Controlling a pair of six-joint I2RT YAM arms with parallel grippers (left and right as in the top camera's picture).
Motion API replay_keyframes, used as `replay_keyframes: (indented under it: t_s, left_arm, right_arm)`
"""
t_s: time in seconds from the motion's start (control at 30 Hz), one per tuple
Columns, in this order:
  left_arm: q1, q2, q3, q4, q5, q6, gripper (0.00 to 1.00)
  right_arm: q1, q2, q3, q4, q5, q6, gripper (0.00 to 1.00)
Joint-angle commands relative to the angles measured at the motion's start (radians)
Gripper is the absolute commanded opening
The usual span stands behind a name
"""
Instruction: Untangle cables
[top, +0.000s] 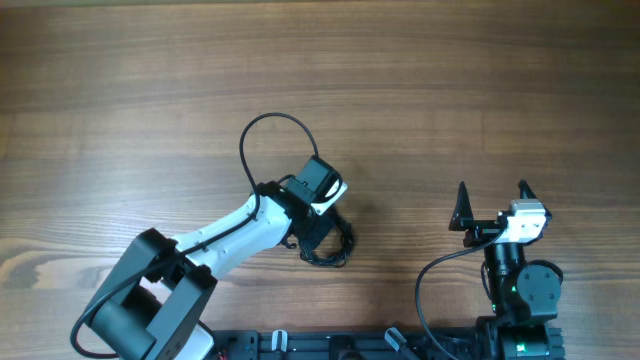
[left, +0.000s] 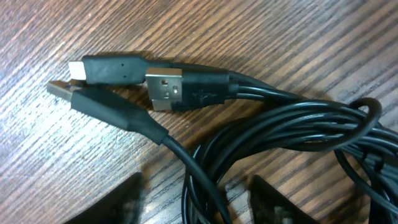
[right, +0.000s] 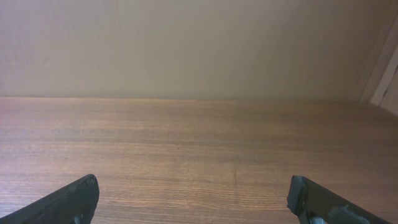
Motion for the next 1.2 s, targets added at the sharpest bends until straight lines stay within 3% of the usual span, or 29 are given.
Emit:
replay_keyframes:
  t_s: [0.0, 0.13, 0.2, 0.23, 0.43, 0.57, 0.6, 0.7, 0.83, 0.93, 1.03, 1.17]
  left_arm:
    - [0.005, 0.010, 0.005, 0.004, -0.013, 0.012, 0.42]
    - [0.005, 0.013, 0.004, 0.016, -0.013, 0.015, 0.32]
    - [0.005, 0.013, 0.004, 0.014, -0.013, 0.015, 0.18]
    - [0.004, 0.013, 0.005, 0.003, -0.014, 0.021, 0.04]
    - [0.005, 0.004, 0.069, -0.008, -0.172, -0.068, 0.04]
    - [0.005, -0.042, 0.112, 0.096, -0.579, -0.228, 0.04]
    - [0.006, -0.049, 0.112, 0.146, -0.616, -0.229, 0.04]
    - [0.019, -0.054, 0.112, 0.220, -0.608, -0.312, 0.04]
    - [0.040, -0.054, 0.112, 0.205, -0.569, -0.363, 0.04]
    - [0.043, -0.055, 0.112, 0.203, -0.466, -0.363, 0.04]
    - [0.044, -0.055, 0.112, 0.201, -0.464, -0.364, 0.04]
    - [0.044, -0.083, 0.112, 0.204, -0.377, -0.386, 0.04]
  right_arm:
    - [0.000, -0.003, -0.001, 0.006, -0.011, 0.014, 1.00]
    - [0.000, -0.003, -0.001, 0.006, -0.011, 0.015, 1.00]
    - [0.000, -0.003, -0.001, 0.006, -0.011, 0.014, 1.00]
    - [0.000, -0.003, -0.001, 0.006, -0.011, 0.014, 1.00]
    - [0.000, -0.003, -0.001, 0.006, -0.011, 0.014, 1.00]
    - [0.000, -0.003, -0.001, 0.006, -0.011, 0.014, 1.00]
    - [0.000, -0.003, -0.001, 0.006, -0.011, 0.015, 1.00]
    - [0.000, -0.003, -0.001, 0.006, -0.011, 0.014, 1.00]
    - [0.000, -0.003, -0.001, 0.006, -0.011, 0.014, 1.00]
    - [0.000, -0.003, -0.001, 0.006, -0.011, 0.014, 1.00]
    - [0.000, -0.003, -0.001, 0.006, -0.022, 0.020, 1.00]
    - [0.000, -0.003, -0.001, 0.006, -0.137, 0.151, 1.00]
